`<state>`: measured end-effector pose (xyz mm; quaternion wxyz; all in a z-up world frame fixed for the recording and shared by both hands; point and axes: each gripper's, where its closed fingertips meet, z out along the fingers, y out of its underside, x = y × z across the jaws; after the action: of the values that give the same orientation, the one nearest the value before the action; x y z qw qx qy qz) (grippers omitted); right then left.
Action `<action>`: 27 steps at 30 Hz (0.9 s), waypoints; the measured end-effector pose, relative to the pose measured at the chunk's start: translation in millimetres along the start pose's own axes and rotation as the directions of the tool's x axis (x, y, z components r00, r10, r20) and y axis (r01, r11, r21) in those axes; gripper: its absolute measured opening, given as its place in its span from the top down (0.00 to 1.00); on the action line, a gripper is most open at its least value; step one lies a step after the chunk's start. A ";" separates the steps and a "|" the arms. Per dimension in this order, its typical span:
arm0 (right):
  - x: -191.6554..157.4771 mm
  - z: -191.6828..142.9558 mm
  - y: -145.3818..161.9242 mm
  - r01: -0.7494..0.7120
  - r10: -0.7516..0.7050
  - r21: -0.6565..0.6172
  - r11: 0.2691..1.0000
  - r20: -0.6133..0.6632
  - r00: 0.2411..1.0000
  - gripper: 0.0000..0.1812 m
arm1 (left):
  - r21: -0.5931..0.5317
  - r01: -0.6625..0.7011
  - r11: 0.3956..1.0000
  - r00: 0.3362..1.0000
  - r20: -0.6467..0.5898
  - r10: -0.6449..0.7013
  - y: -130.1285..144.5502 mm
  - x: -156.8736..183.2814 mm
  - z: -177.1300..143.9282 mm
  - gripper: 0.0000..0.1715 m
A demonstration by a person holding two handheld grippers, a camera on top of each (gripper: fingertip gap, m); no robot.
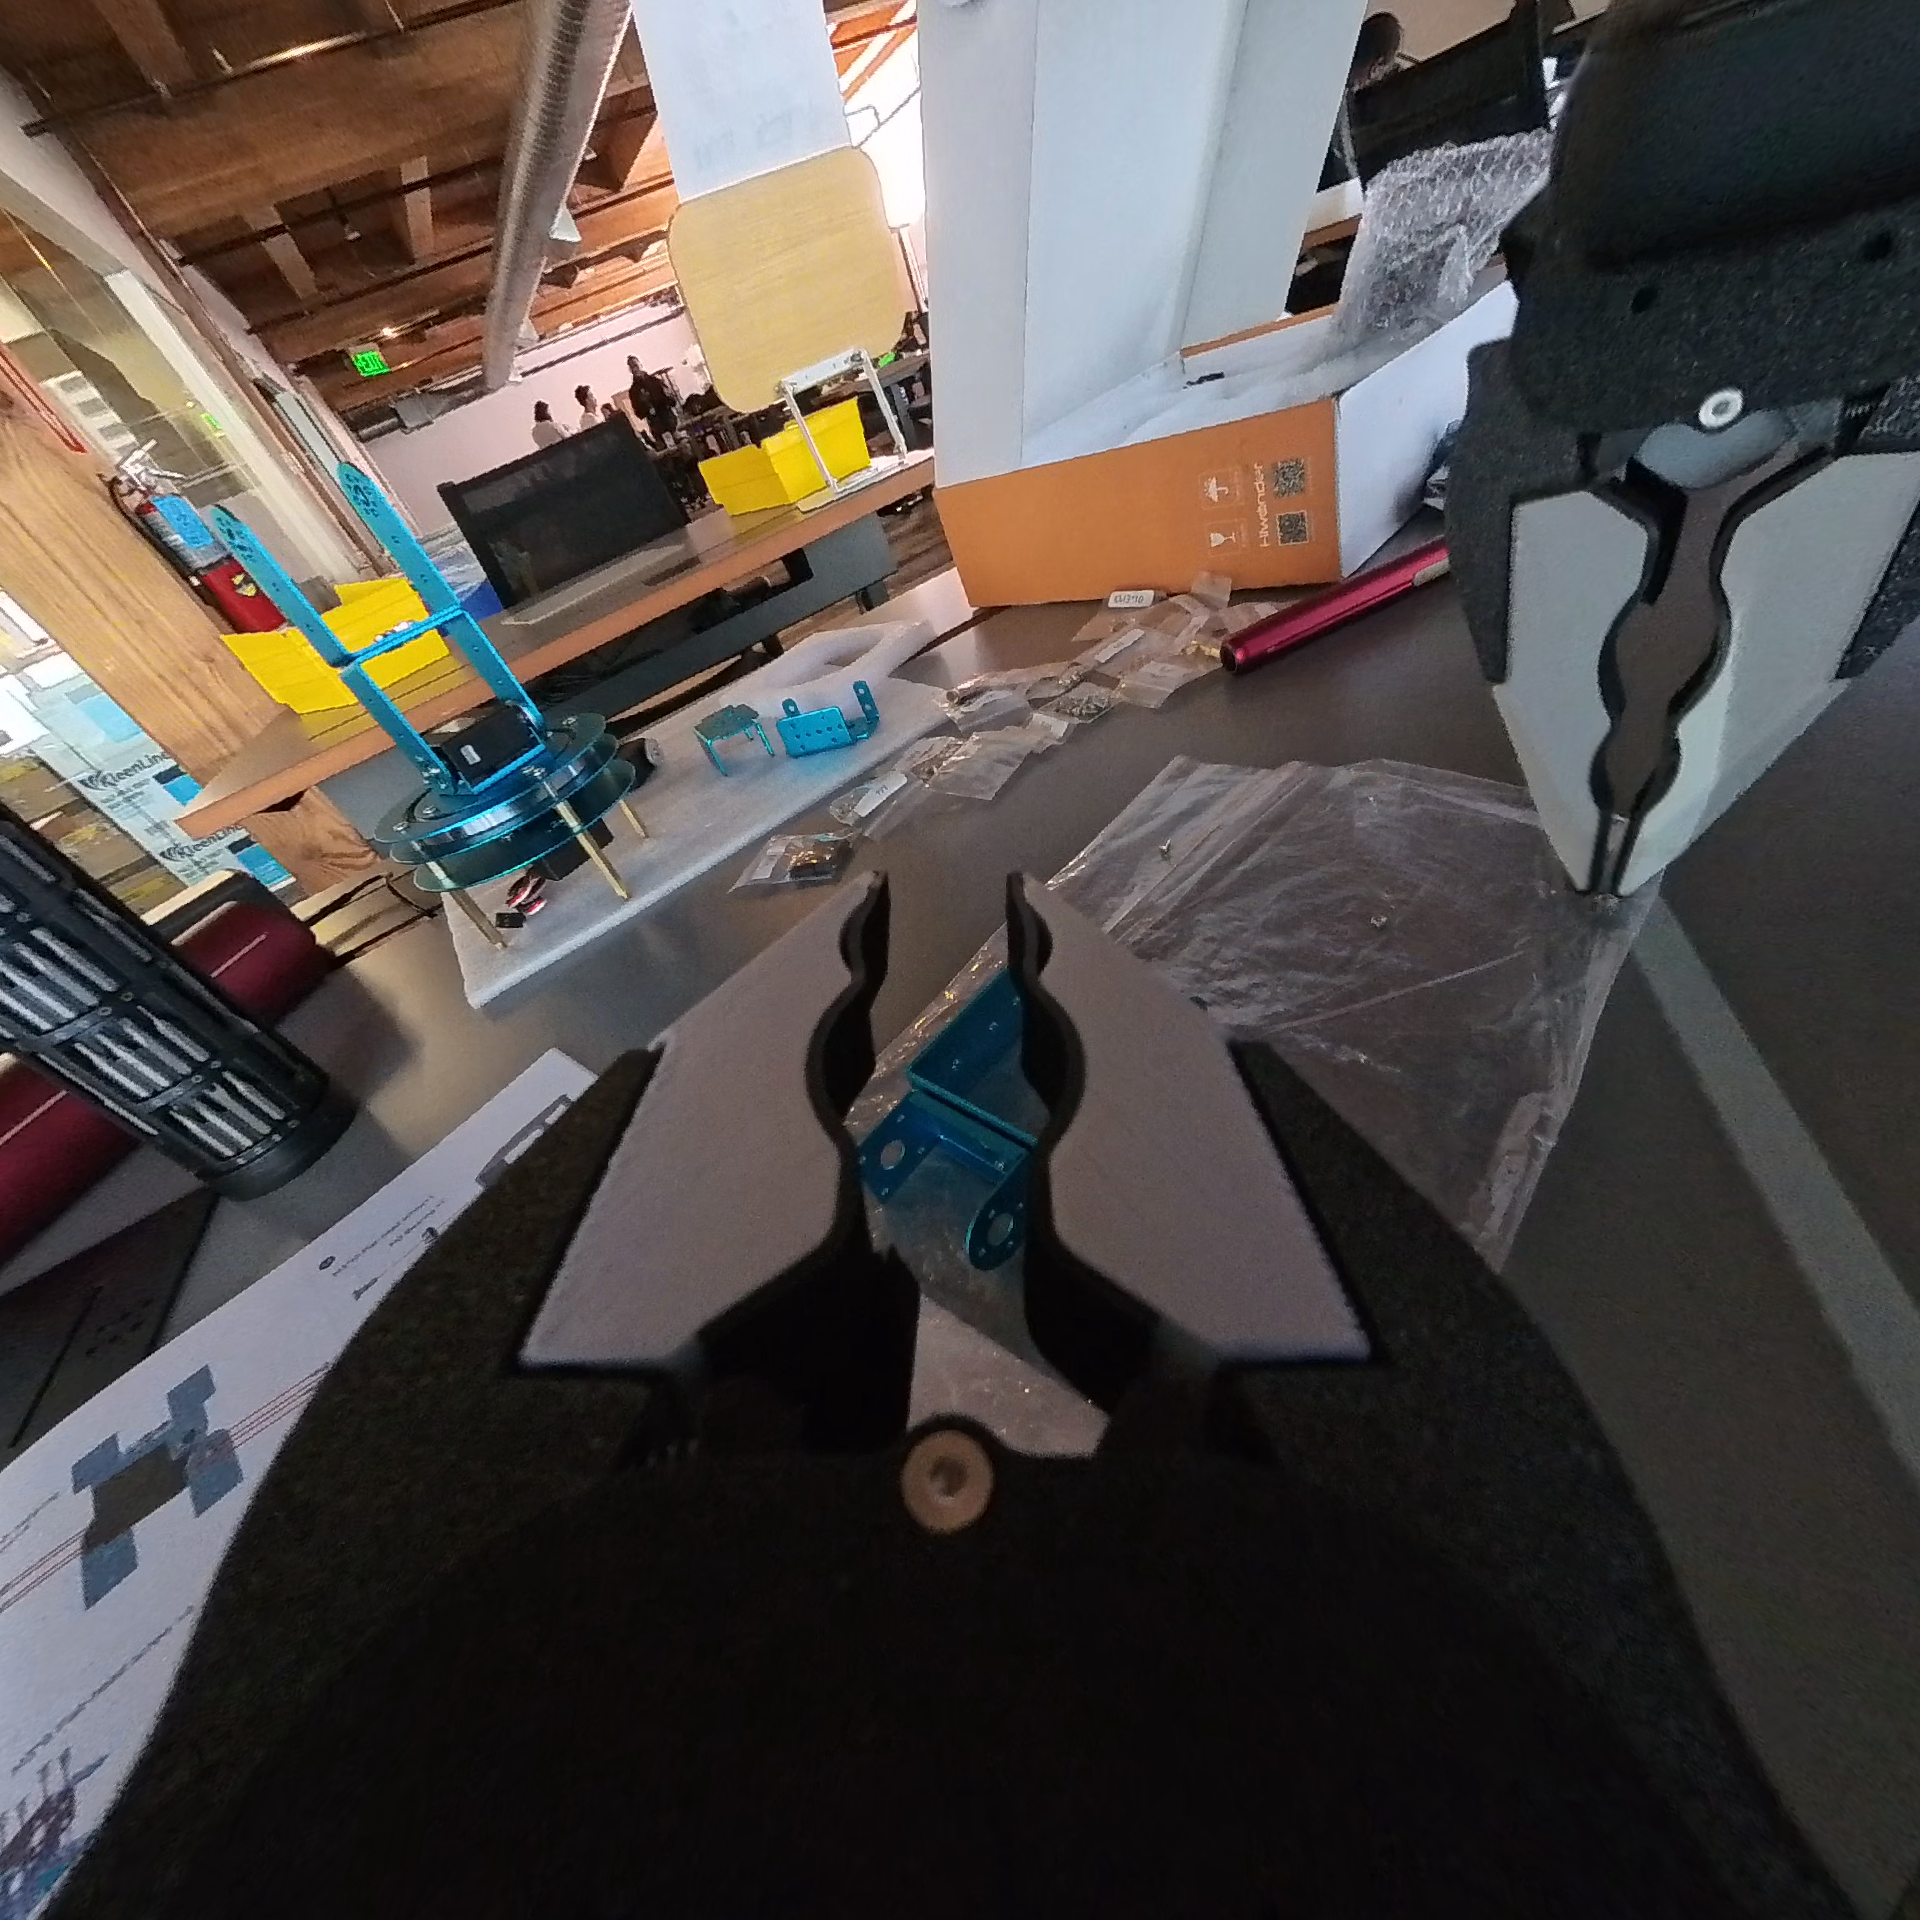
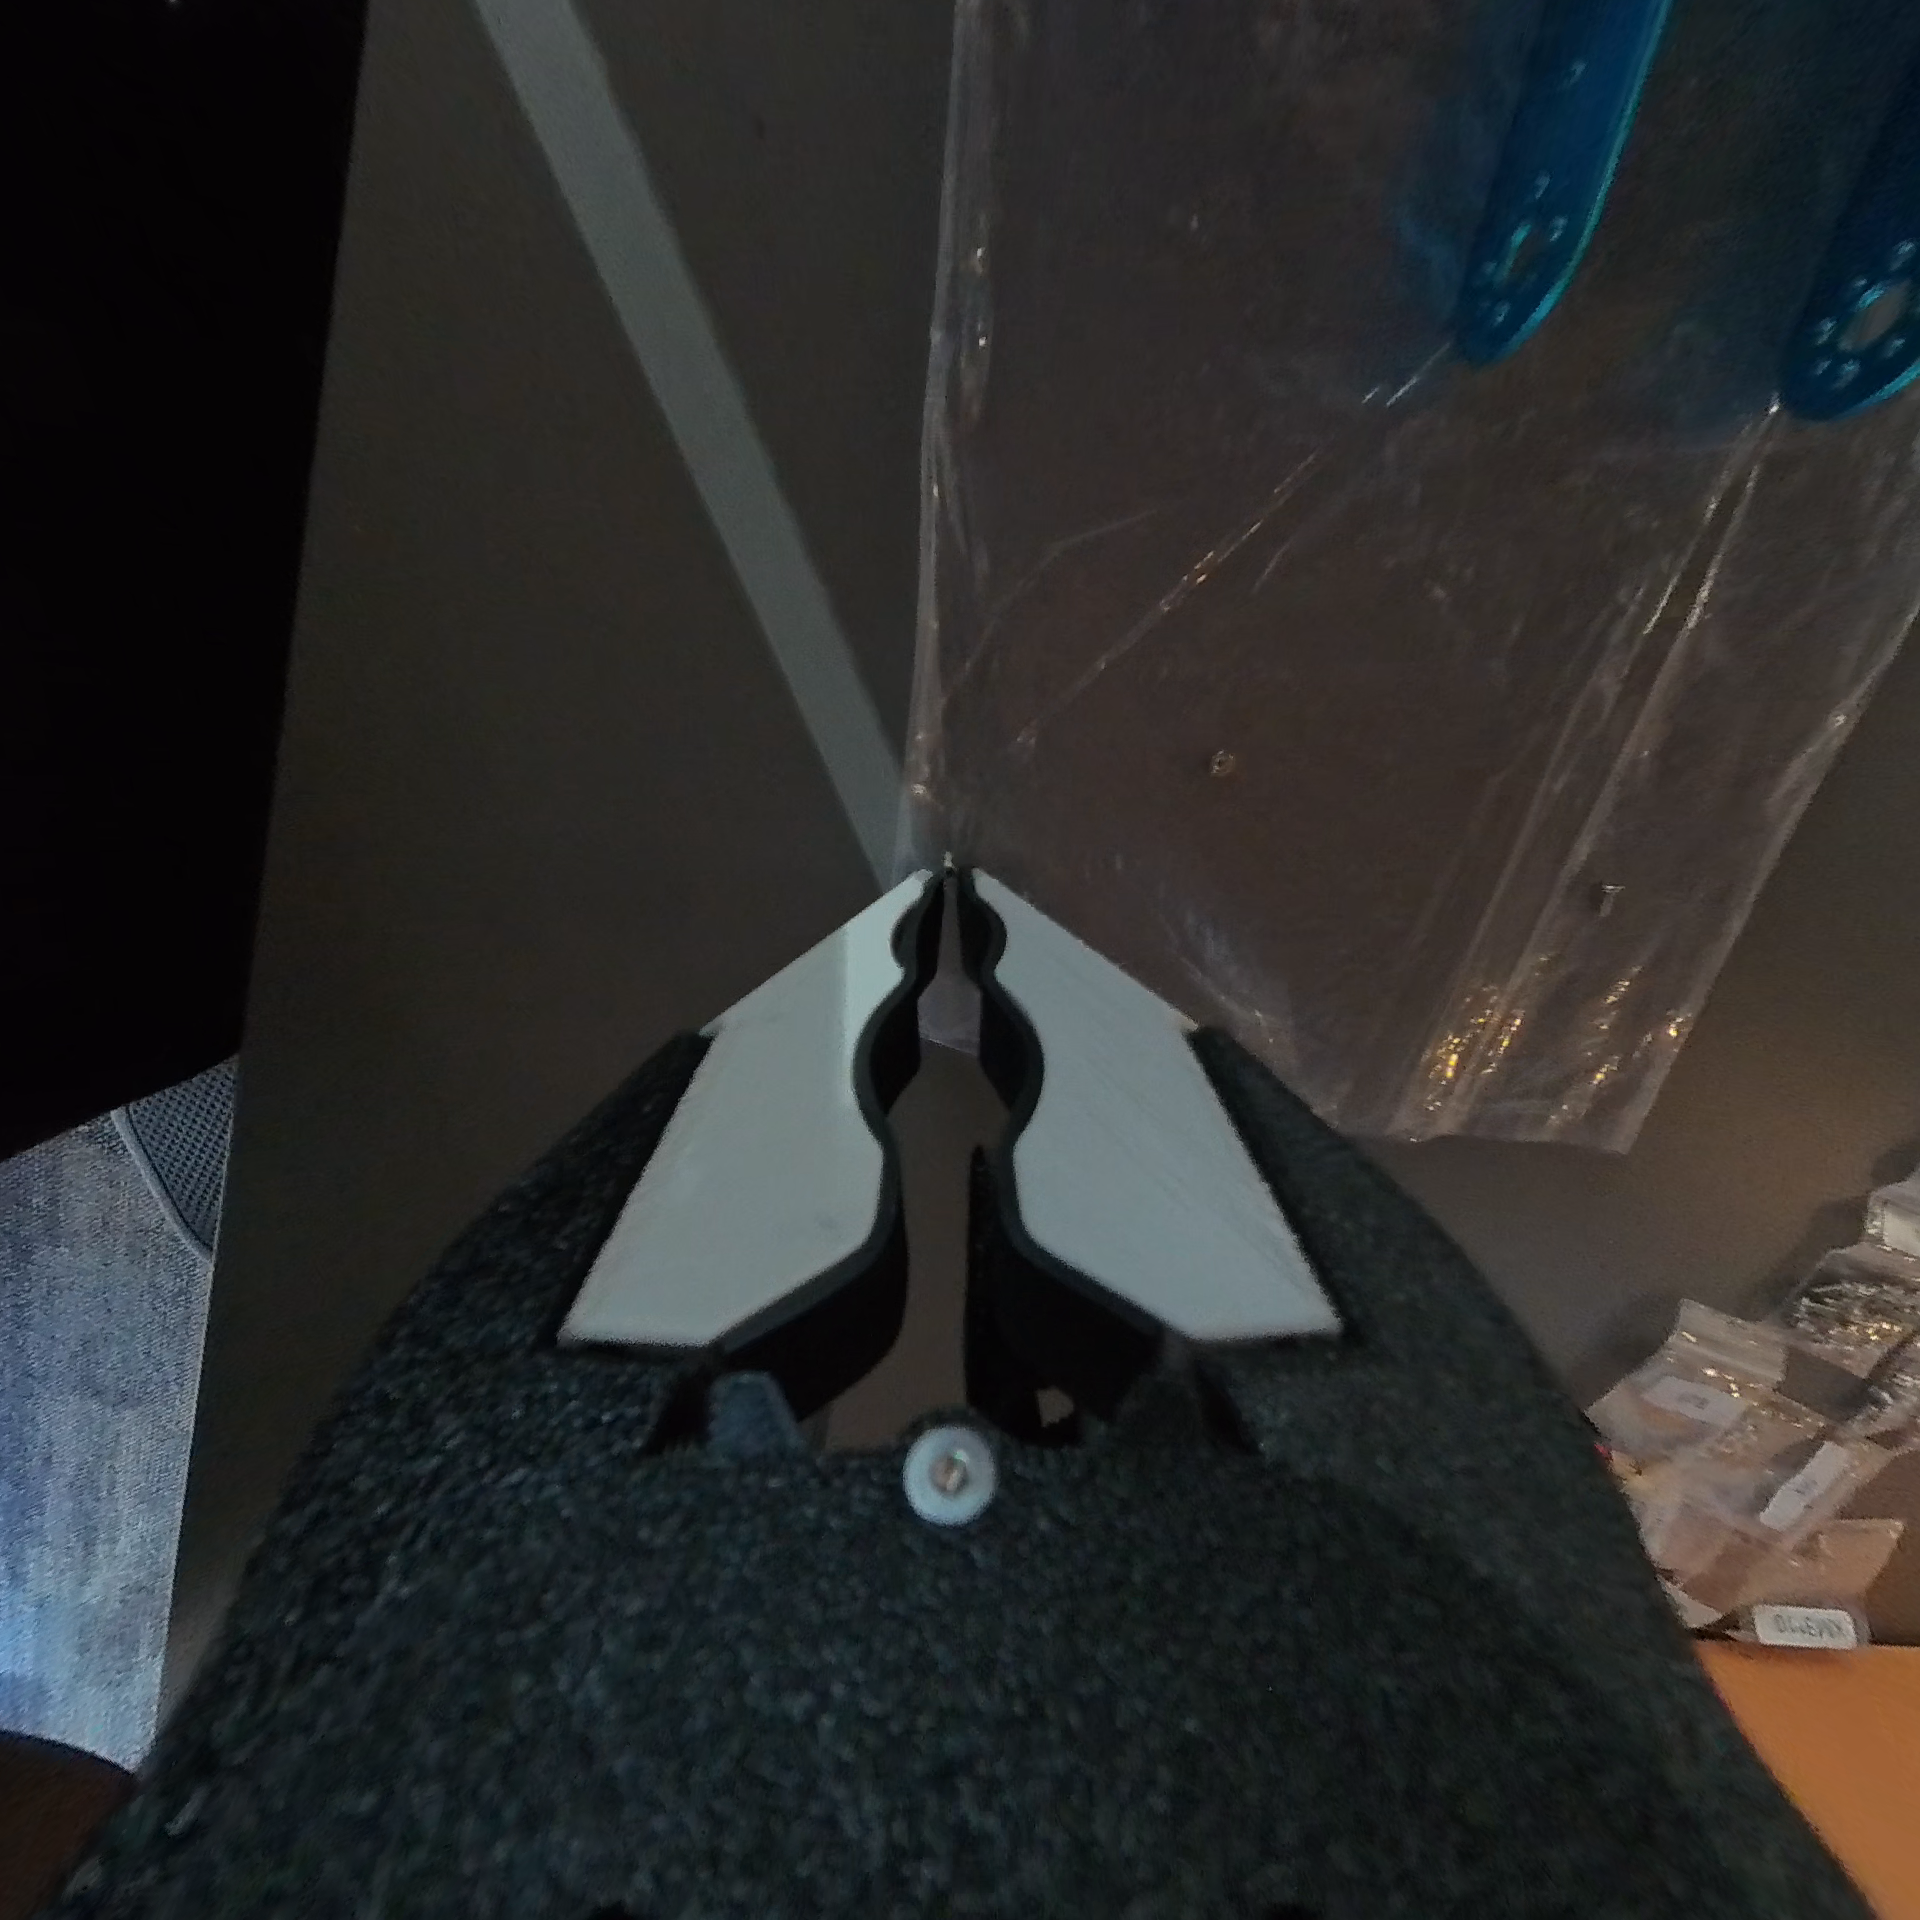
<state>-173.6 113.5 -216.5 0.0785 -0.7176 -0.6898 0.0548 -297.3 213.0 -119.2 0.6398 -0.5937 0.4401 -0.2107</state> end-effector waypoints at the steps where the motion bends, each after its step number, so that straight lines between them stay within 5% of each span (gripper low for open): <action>1: -0.4 0.3 -0.2 0.001 -0.001 0.002 1.000 -0.001 1.000 0.99 | -0.001 -0.002 1.000 1.000 0.000 0.002 0.2 0.2 0.2 0.88; 18: 6.5 -13.6 -2.7 -0.020 0.025 0.041 0.999 -0.105 0.994 0.96 | -0.010 -0.033 0.999 0.999 0.008 0.033 1.2 2.7 1.3 0.87; 21: 25.2 -24.4 -0.9 -0.141 0.167 0.130 0.981 -0.209 0.964 0.93 | -0.011 -0.029 1.000 1.000 0.008 0.029 1.3 2.2 1.4 0.87; 23: 32.9 -35.7 -9.6 -0.321 0.389 0.321 0.891 -0.174 0.905 0.87 | -0.006 -0.012 1.000 1.000 0.011 0.012 0.7 0.1 0.9 0.87; 27: 26.8 -62.7 -12.7 -0.593 0.697 0.571 0.568 0.050 0.716 0.80 | 0.018 0.067 0.998 0.998 0.006 -0.067 -2.1 -7.8 -2.3 0.86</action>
<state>-173.3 138.4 -151.7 0.3172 -0.8670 -0.3221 0.2095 -302.8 217.4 -114.5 0.6391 -0.6030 0.4160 -0.2341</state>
